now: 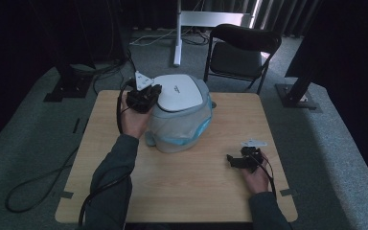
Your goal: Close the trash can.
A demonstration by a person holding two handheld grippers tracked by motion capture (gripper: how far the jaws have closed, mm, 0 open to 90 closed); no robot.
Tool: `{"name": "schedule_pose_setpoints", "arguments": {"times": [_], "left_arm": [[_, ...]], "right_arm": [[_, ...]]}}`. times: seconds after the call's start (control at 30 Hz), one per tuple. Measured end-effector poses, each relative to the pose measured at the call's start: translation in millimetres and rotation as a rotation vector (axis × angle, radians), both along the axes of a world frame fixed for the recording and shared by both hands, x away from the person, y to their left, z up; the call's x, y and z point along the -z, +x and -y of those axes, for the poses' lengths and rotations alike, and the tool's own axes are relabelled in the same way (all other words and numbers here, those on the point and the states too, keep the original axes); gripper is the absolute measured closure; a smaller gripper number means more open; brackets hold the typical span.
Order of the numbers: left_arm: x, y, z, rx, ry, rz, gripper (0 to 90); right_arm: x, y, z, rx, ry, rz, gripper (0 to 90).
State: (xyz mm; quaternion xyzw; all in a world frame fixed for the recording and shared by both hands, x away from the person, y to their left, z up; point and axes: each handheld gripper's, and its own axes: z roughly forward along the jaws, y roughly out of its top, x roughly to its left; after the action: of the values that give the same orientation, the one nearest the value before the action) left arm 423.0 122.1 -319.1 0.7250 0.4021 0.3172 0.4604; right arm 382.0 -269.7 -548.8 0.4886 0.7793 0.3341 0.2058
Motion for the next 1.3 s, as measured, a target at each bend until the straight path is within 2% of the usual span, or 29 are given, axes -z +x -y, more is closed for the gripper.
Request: {"name": "schedule_pose_setpoints", "arguments": {"times": [0.2, 0.5, 0.7, 0.93, 0.97, 1.03, 1.07, 1.13, 1.3], "left_arm": [[4.2, -0.7, -1.9, 0.015, 0.009, -0.016, 89.6], [6.1, -3.0, -5.2, 0.02, 0.005, -0.009, 89.9], [6.5, -1.6, -7.9, 0.032, -0.018, -0.026, 90.0], [7.6, -2.5, -7.0, 0.025, -0.016, -0.02, 90.0], [11.5, -2.6, -6.0, 0.021, -0.005, -0.022, 90.0], [13.6, -2.7, -10.2, 0.027, -0.052, -0.025, 90.0], [14.0, -2.6, -10.8, 0.029, -0.059, -0.024, 90.0], [14.2, -3.5, -9.5, 0.024, -0.046, -0.012, 90.0], [15.0, -2.7, -11.6, 0.016, -0.069, -0.005, 89.7]], "right_arm": [[0.0, 0.0, 0.0, 0.0, 0.0, 0.0, 12.1], [0.0, 0.0, 0.0, 0.0, 0.0, 0.0, 12.1], [0.0, -0.3, -0.3, 0.001, 0.001, -0.001, 12.1], [0.0, -0.4, -0.6, 0.001, 0.001, 0.0, 12.1], [0.0, -0.5, -0.6, 0.001, 0.0, -0.001, 12.1], [-0.1, -0.7, -0.9, 0.001, 0.0, -0.001, 12.1], [0.0, -0.6, -0.9, 0.002, 0.0, 0.0, 12.1], [0.0, -0.6, -0.9, 0.001, 0.0, 0.0, 12.1], [0.0, -0.6, -0.9, 0.002, 0.0, 0.0, 12.1]]}}
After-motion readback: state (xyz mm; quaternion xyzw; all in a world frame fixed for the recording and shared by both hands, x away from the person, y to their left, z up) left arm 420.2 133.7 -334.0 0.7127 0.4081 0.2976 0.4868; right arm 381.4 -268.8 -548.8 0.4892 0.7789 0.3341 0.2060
